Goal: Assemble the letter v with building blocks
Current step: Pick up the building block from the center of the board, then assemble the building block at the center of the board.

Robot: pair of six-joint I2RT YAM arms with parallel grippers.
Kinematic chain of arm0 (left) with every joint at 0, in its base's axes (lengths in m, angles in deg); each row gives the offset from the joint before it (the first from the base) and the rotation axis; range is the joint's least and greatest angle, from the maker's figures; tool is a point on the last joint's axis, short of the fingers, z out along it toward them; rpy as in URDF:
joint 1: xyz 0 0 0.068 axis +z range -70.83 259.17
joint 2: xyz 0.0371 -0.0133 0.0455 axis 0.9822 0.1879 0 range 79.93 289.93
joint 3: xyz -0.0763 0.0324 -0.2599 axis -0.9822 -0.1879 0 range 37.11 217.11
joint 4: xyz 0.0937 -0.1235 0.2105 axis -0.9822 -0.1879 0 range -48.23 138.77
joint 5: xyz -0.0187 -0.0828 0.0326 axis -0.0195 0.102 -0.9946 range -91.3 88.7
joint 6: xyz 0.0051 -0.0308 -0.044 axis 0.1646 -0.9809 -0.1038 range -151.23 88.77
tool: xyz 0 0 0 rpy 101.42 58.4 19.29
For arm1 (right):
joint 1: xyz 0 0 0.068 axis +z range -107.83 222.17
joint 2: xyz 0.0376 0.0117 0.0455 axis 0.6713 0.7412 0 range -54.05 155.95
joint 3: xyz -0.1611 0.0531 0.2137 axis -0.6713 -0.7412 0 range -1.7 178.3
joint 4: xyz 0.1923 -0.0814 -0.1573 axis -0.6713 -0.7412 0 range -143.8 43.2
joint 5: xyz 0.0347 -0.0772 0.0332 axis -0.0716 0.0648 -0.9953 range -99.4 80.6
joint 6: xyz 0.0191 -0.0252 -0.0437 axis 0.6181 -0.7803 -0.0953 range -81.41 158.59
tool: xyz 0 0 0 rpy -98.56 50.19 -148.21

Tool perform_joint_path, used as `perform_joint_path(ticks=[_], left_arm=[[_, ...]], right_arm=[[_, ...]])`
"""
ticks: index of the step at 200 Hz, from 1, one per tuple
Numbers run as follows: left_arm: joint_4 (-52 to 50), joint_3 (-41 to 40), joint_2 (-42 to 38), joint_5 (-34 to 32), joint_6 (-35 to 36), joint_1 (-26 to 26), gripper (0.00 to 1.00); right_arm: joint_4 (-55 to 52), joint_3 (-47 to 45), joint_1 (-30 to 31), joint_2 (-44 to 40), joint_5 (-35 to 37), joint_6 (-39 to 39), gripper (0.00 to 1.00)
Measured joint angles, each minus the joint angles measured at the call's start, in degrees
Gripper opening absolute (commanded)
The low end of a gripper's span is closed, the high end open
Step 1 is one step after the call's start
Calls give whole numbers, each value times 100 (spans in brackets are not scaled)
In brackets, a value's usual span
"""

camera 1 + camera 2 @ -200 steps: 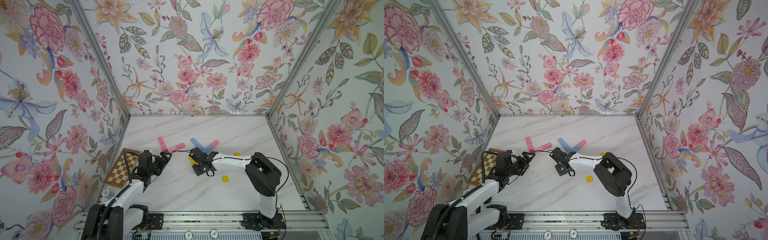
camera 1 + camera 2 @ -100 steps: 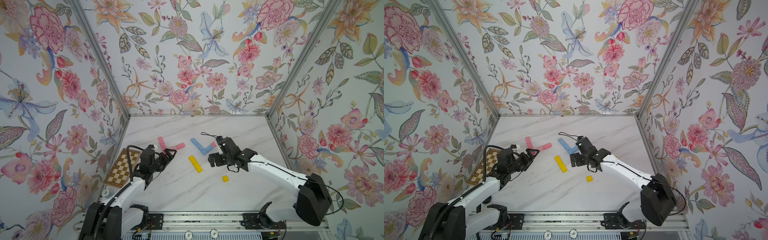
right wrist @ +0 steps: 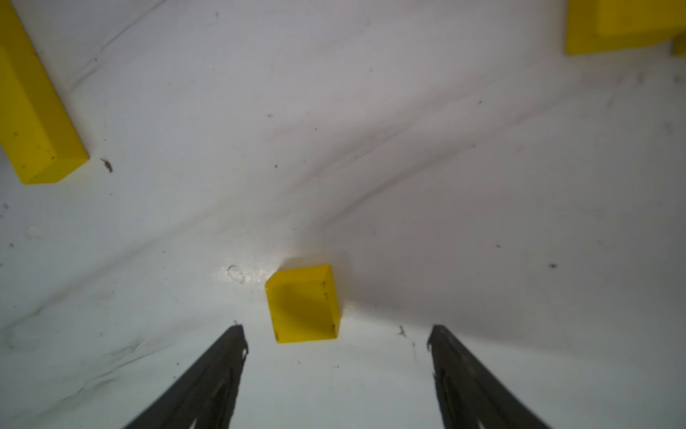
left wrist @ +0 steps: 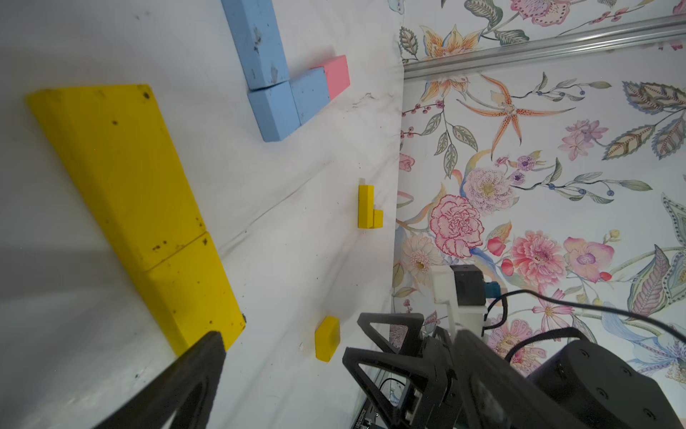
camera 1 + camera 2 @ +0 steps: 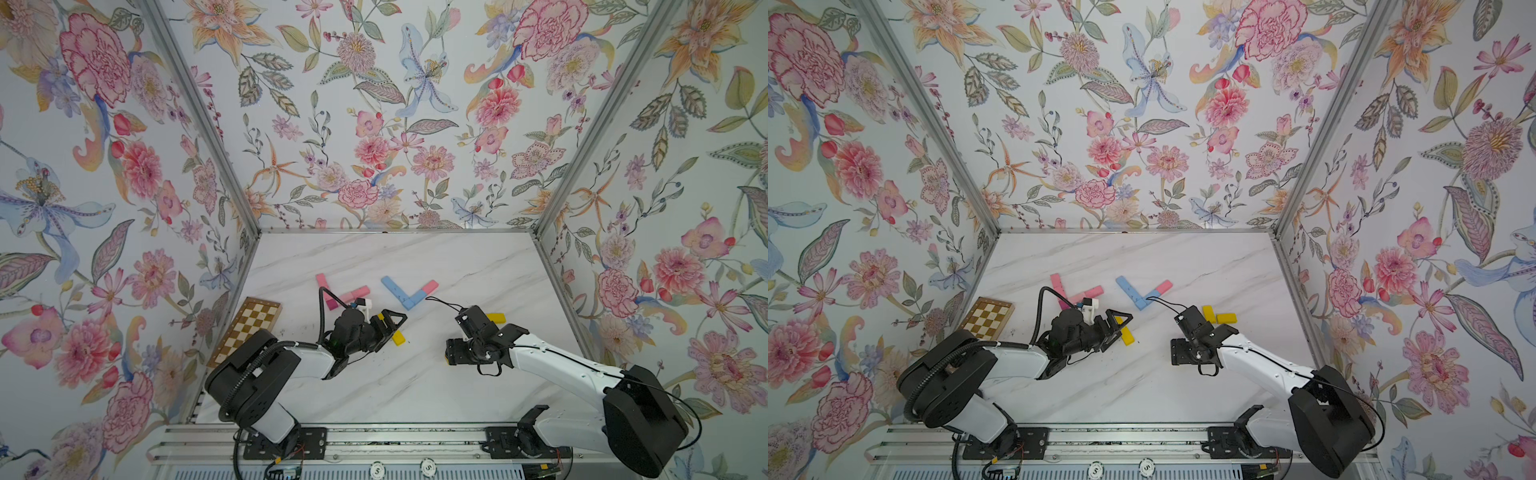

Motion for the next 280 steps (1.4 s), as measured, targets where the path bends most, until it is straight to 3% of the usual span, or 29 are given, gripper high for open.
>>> perform_joint_path(ticks=[52,82,109,193,280], left_arm=[[-1414,446,-1322,-459,616,57,99],[-1670,420,-1394,-479,680,212,99],[-1873,310,-1445,-479,686,457,99],[-2750,-72,-2767,-415,942,1620,99],[-3106,-457,-3152,-256,979,1963,99]], right_arm=[[295,15,321,627,155,48,59],[380,20,321,706,374,24,39],[380,72,435,787,597,-55,29],[492,1300,1508,2050,457,-968,26],[717,2203,1694,2883,251,-1436,32]])
